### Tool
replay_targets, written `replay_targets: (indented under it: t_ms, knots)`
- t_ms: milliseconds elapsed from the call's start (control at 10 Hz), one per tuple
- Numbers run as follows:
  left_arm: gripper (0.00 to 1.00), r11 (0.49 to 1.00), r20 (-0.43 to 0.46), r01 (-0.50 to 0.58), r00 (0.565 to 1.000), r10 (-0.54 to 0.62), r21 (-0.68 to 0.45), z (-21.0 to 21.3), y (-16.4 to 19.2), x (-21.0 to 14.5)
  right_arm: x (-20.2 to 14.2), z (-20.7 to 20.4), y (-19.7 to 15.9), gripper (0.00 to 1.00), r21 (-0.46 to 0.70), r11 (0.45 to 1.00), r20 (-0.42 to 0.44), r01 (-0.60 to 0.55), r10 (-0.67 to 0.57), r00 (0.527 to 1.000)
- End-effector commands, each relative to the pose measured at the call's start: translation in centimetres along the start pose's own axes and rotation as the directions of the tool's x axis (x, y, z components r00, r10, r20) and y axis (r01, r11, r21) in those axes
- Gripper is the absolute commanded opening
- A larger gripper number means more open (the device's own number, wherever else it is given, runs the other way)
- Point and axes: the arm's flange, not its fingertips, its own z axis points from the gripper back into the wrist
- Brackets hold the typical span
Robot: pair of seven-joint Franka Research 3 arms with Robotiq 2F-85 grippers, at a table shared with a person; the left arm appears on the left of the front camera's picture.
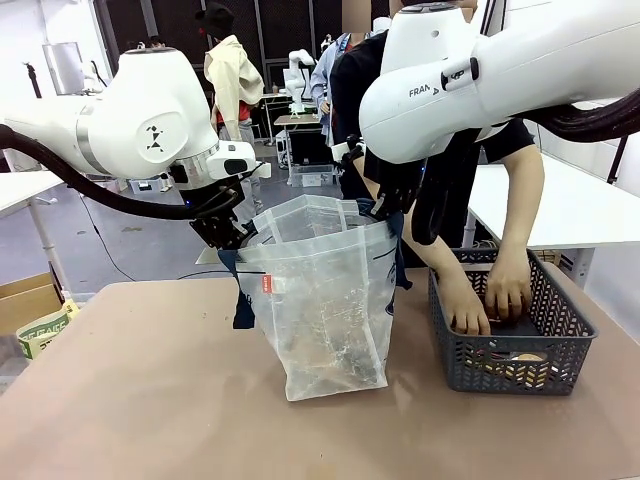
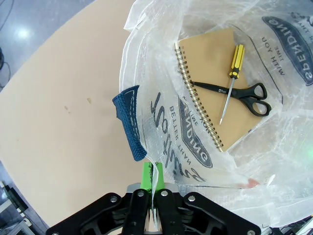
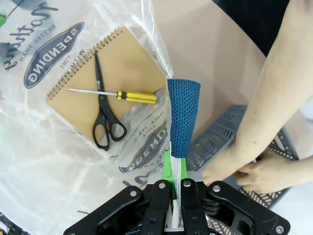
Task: Transfer purchased items from the store into the shopping bag.
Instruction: Move the Reusable shopping bag to the right side of the table.
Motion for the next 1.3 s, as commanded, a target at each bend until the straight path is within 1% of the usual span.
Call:
replay_targets:
  t_ms: [0, 1200]
  knots:
    - [0.00, 1.000, 0.001, -0.003, 1.000, 0.003, 0.001, 0.12, 0.08, -0.08, -0.04, 0.19, -0.11, 0.00, -0.003, 1.000, 0.004, 0.001, -0.001, 1.000]
    - [0.00, 1.000, 0.001, -0.003, 1.000, 0.003, 0.001, 0.12, 0.08, -0.08, -0.04, 0.19, -0.11, 0.00, -0.003, 1.000, 0.004, 0.001, -0.001, 1.000]
